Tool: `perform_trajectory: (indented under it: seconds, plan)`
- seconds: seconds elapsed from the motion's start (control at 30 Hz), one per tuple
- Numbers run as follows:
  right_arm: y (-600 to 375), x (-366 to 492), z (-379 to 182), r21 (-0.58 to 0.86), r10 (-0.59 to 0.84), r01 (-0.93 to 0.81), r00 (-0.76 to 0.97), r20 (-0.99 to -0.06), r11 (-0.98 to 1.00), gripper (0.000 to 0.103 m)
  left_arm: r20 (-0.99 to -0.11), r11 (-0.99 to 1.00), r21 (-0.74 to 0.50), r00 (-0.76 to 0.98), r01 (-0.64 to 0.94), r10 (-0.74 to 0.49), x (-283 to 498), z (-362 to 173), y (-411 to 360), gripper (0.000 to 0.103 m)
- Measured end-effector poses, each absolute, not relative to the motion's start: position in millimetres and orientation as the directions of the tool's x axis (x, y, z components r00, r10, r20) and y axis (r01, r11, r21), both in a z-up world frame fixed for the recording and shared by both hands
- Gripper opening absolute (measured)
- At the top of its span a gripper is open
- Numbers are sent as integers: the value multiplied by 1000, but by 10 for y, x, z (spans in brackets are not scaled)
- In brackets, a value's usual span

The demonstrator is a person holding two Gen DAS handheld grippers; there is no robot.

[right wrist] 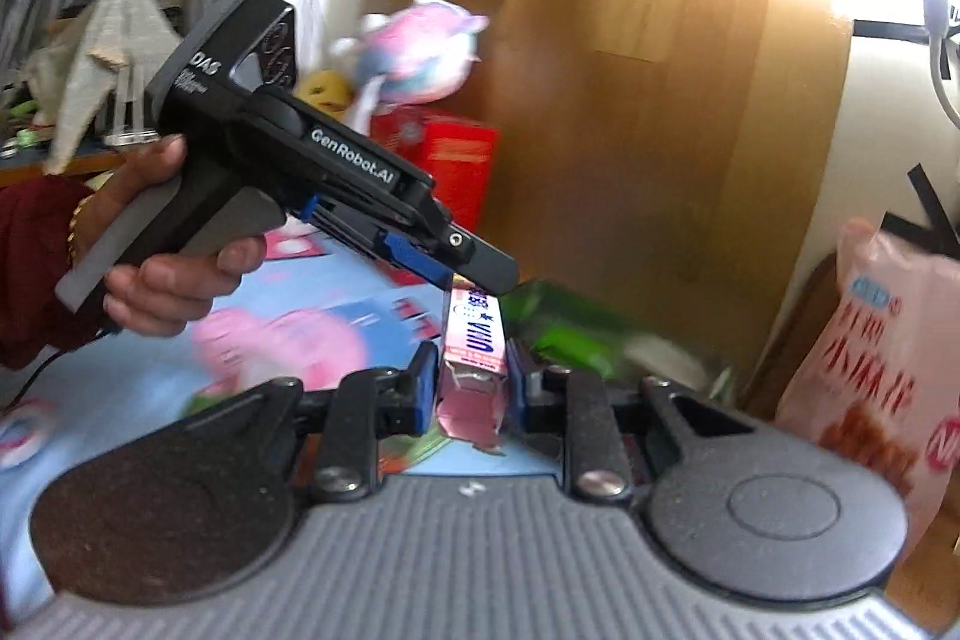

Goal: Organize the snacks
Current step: 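Carry the candy stick into the black box and release it, then grasp the yellow peanut packet with the right gripper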

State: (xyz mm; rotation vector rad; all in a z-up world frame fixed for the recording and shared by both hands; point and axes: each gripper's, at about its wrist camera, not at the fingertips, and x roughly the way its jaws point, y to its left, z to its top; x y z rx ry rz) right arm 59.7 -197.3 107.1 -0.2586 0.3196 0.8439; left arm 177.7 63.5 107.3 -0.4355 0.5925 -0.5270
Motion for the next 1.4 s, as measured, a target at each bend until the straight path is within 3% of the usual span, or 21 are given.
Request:
perform_trajectory:
  seconds: [0.2,0.3,0.37,0.63,0.7,1.1,1.2,1.3,1.37,1.4]
  plan:
    - [-1682,1461,955,-93,643,-746,623,-446,659,28,-485,852,-492,757,178,-438,2355,856,620,55]
    - [-1503,1719,775,-167,539,-657,716,-444,736,42,-509,838,-534,747,117,-428,2428,718,717,57]
    - [-1504,1847,704,-187,440,-556,786,-433,810,43,-474,801,-585,748,126,-464,2338,686,820,56]
    - [-2309,1696,560,163,460,-436,766,-449,885,46,-430,770,-616,747,168,-507,1656,694,1062,56]
    - [-2562,1513,469,237,484,-423,745,-458,875,58,-437,765,-613,724,195,-534,1502,672,1019,56]
    - [-3373,448,-77,529,566,-284,651,-507,800,64,-484,612,-703,386,364,-785,882,207,-138,56]
    - [-3343,307,-61,548,591,-310,657,-468,777,65,-512,618,-698,351,361,-784,827,116,-305,56]
    - [-3109,217,-43,488,618,-394,615,-490,779,63,-537,628,-708,331,324,-776,862,7,-349,55]
    - [-2887,171,-3,360,574,-447,632,-521,819,66,-539,631,-712,336,308,-772,880,-7,-330,44]
    - [-2770,167,9,334,582,-479,621,-524,812,67,-542,637,-712,345,296,-766,911,-13,-288,43]
